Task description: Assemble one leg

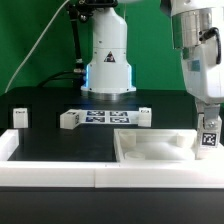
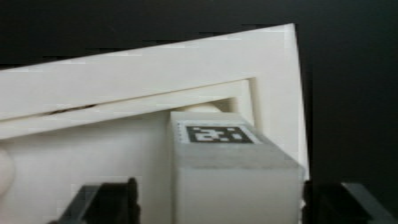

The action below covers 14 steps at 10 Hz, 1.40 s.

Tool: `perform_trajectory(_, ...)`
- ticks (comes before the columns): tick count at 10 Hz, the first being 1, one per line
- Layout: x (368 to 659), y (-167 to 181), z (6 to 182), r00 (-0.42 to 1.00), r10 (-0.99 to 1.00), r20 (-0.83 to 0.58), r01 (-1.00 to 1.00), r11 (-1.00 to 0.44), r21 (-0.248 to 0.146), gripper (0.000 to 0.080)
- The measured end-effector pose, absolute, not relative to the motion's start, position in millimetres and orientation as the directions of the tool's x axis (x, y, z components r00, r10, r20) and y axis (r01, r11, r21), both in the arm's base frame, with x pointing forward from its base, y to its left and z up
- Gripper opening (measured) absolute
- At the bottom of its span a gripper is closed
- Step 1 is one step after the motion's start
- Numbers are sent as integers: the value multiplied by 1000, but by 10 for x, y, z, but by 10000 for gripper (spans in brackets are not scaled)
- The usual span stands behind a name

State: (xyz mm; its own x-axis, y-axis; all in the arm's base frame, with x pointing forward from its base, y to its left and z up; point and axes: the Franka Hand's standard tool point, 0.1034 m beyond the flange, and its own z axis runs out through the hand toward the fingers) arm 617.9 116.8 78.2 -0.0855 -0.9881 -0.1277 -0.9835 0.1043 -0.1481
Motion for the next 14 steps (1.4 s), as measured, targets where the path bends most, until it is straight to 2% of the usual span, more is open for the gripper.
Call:
perform_trajectory(1,6184,1176,790,-37,-992,-122,-987,56,-151,592)
perform_trajectory(2,6193,1175,800,43,-993,-112,-988,-25,-155,592)
perform_trajectory(3,6191,1177,807,190,-977,-94,-973,-175,-154,642)
perform_trajectory(6,6202,1201,835,490,-871,-47,-865,-478,-152,649)
perform_trajectory(8,6219,1188,822,731,-683,18,-674,-725,-139,649)
perform_trajectory(12,6240,1203,810,941,-334,59,-329,-942,-70,649)
perform_trajectory(14,6238,1193,808,943,-328,58,-324,-944,-68,630)
